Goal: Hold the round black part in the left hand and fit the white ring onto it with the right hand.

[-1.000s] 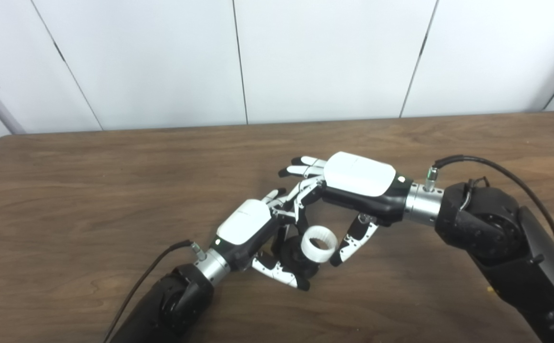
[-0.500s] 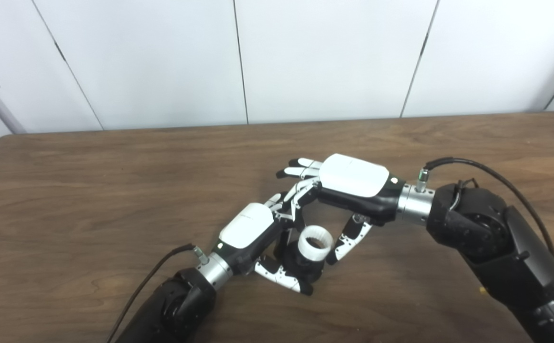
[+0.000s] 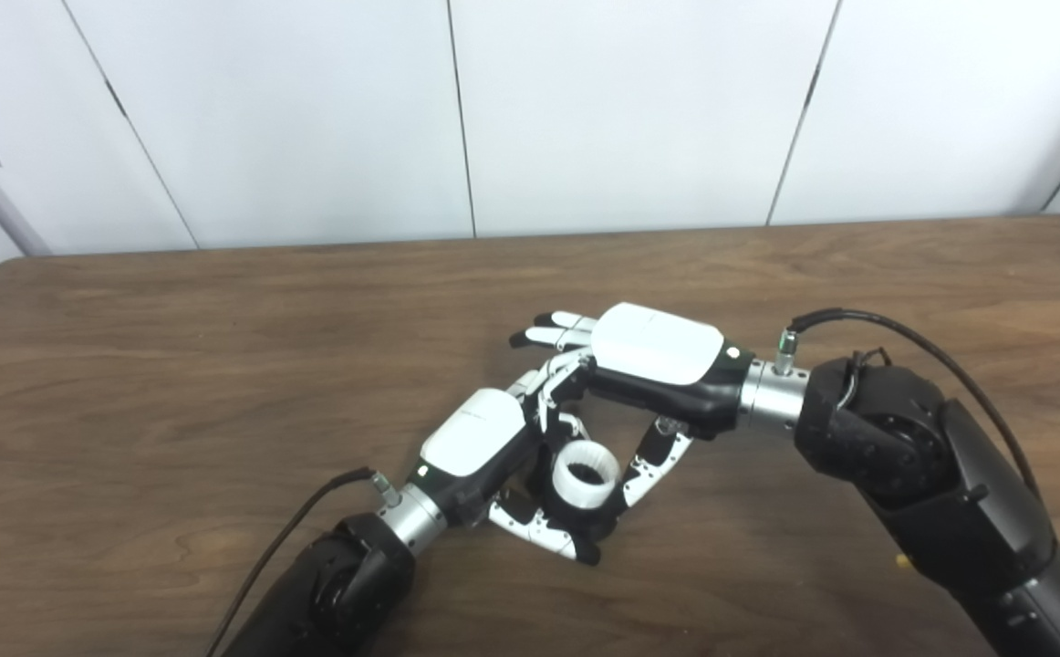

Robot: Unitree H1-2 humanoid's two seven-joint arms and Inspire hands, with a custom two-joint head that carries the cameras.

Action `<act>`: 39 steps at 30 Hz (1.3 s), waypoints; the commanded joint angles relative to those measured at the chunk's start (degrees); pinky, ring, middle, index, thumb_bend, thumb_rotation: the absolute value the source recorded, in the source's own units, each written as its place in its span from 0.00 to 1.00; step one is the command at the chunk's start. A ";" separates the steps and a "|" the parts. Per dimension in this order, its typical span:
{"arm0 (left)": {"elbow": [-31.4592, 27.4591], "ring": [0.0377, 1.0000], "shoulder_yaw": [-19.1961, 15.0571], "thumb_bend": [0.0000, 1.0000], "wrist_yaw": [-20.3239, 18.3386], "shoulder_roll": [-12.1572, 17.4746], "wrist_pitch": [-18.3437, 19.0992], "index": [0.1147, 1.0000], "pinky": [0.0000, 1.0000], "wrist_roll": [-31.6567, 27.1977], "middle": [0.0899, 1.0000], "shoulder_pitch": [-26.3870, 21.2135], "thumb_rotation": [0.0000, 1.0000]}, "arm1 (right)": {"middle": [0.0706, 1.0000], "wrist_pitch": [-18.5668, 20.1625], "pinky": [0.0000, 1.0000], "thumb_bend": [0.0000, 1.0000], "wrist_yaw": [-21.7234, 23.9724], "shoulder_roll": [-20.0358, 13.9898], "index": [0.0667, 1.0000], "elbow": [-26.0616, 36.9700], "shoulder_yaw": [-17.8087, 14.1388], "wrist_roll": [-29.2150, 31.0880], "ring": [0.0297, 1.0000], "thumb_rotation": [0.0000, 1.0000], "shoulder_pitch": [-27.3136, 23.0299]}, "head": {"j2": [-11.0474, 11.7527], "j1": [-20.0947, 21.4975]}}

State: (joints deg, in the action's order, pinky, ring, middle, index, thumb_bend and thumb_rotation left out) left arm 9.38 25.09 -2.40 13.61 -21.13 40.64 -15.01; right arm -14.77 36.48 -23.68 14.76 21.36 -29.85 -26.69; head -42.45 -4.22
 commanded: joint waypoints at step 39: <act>-1.39 0.90 -0.28 0.52 -0.45 -0.76 -0.04 0.41 1.00 -0.54 0.65 -0.06 0.06 | 0.71 -2.23 1.00 0.53 -0.58 -2.56 0.44 1.83 -1.30 1.77 0.95 0.14 -2.73 | -0.38 0.59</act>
State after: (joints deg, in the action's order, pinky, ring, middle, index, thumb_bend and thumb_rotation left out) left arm 9.23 24.83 -2.83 13.21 -21.11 40.35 -14.85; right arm -15.76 37.26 -25.55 15.77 21.16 -28.40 -27.08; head -42.80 -3.60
